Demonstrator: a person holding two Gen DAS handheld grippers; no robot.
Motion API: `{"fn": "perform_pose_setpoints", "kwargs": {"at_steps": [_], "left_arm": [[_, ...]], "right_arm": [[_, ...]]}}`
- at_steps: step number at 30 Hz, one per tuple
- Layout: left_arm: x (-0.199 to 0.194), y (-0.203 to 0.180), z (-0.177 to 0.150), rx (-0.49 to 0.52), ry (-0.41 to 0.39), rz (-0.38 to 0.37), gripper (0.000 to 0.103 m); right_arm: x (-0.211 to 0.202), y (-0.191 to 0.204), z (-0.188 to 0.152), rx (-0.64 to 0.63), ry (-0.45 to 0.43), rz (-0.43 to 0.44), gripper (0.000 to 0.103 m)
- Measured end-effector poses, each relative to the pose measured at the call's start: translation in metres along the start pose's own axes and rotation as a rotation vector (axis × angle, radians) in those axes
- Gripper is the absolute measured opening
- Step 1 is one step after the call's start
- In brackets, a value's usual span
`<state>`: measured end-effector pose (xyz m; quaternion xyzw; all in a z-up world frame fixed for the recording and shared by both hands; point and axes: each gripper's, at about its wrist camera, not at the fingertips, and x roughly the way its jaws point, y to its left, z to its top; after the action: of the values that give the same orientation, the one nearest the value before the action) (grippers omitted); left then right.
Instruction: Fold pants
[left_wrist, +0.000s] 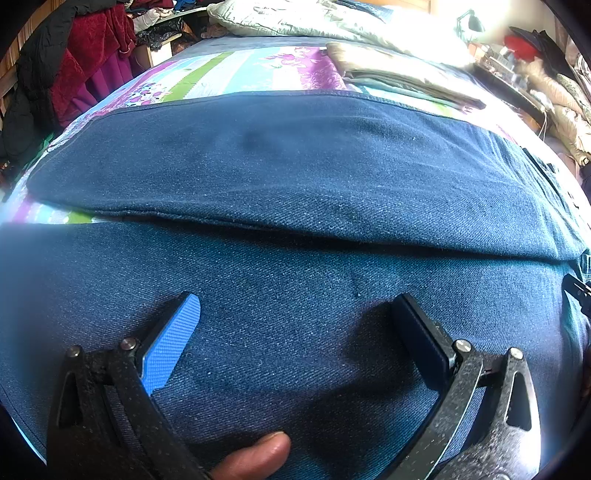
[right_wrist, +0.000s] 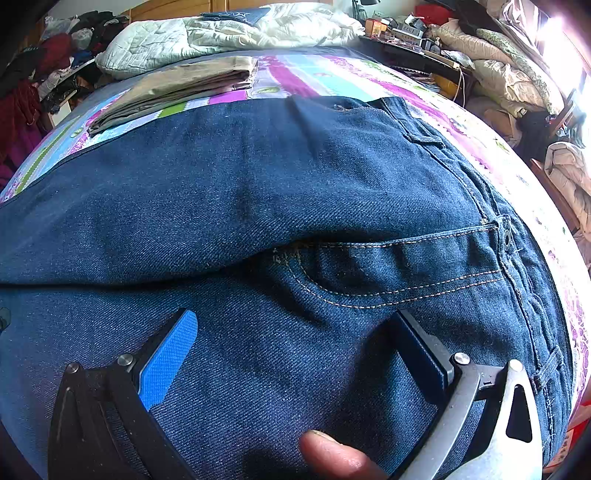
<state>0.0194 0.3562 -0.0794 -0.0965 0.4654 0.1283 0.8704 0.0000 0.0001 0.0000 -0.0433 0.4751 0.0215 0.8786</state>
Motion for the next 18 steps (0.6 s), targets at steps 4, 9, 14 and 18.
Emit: {"fn": "perform_pose_setpoints", "kwargs": {"at_steps": [4, 9, 14, 18], "left_arm": [[-0.001, -0.001, 0.000, 0.008, -0.003, 0.013, 0.103], [-0.001, -0.005, -0.001, 0.026, -0.011, 0.045, 0.103], [-0.003, -0.009, -0.002, 0.045, -0.023, 0.077, 0.103], [-0.003, -0.011, -0.002, 0.052, -0.029, 0.091, 0.103]], "right_arm": [[0.000, 0.000, 0.000, 0.000, 0.000, 0.000, 0.103], [0.000, 0.000, 0.000, 0.000, 0.000, 0.000, 0.103], [0.000, 0.000, 0.000, 0.000, 0.000, 0.000, 0.103], [0.000, 0.000, 0.000, 0.000, 0.000, 0.000, 0.103]]}}
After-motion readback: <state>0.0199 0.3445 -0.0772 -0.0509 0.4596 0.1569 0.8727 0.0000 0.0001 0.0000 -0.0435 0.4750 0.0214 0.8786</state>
